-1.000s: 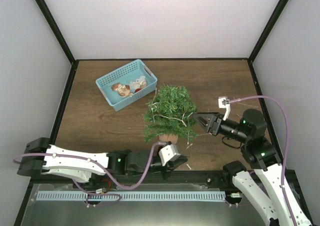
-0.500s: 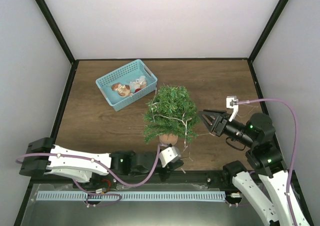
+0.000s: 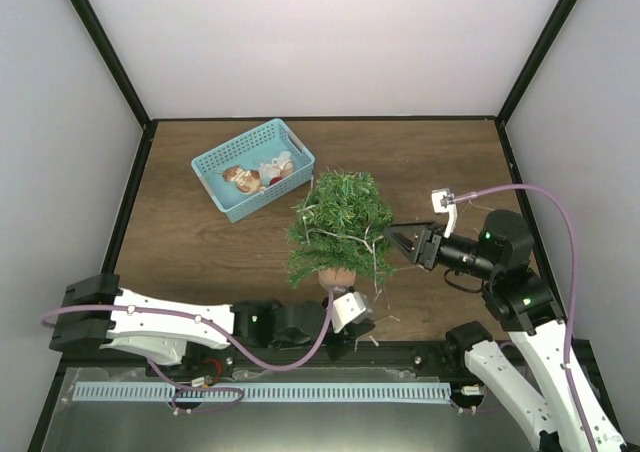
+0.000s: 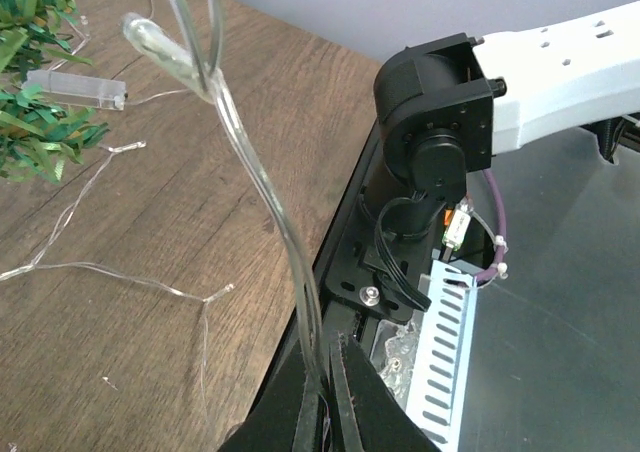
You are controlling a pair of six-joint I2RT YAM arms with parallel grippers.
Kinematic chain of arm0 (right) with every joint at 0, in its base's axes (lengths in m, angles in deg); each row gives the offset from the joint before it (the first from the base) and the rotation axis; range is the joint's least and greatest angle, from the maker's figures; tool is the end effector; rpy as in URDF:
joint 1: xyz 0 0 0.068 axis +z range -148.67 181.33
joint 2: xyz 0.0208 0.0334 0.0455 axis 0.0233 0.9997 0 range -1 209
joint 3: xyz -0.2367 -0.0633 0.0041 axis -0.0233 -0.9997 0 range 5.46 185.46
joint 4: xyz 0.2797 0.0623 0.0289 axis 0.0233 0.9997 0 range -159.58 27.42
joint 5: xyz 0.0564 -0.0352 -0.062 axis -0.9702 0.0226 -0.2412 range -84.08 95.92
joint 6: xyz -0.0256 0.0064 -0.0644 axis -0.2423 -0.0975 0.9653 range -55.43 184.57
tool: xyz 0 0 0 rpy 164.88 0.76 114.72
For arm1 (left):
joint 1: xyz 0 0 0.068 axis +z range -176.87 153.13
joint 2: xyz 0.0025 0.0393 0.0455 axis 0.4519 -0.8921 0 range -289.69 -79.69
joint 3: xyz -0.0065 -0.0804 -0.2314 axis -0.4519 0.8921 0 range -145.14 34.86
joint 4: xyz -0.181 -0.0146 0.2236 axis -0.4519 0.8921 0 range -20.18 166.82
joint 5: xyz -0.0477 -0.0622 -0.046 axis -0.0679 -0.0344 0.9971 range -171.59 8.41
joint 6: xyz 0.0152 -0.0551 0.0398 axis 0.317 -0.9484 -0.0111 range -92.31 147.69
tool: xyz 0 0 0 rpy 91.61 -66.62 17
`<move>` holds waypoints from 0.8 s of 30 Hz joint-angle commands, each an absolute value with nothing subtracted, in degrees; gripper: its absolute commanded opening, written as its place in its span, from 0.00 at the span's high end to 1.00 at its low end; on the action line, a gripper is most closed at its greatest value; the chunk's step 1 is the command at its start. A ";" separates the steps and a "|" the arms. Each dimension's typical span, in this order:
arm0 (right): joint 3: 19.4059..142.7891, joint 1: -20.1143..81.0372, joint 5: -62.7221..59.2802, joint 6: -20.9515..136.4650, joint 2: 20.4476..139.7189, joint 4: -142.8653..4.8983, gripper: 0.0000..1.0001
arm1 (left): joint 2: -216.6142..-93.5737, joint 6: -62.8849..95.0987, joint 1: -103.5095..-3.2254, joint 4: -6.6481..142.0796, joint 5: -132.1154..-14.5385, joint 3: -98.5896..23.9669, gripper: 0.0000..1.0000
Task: Decorate the small christmas tree
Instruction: Wrap the decoration item around the Christmas tree.
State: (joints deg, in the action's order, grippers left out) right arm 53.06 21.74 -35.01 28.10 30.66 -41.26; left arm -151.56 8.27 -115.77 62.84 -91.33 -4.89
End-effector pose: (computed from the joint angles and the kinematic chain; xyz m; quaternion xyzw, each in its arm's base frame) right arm 0.1558 0.0975 0.3447 -0.1149 0.7535 0.5192 0.3866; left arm 0.0158 -0.3273 0.1874 0.4419 0.7170 -0.3912 0.3709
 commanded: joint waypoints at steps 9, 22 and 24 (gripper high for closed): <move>53.45 21.70 -39.04 30.28 31.61 -39.89 0.63 | -153.56 8.44 -115.21 59.77 -88.90 -6.82 0.96; 53.95 21.64 -42.22 31.54 32.74 -40.33 0.63 | -154.39 8.35 -115.11 58.77 -88.28 -7.75 0.96; 54.27 21.62 -42.41 31.80 32.73 -40.06 0.61 | -154.39 8.40 -115.02 58.58 -88.32 -7.93 0.96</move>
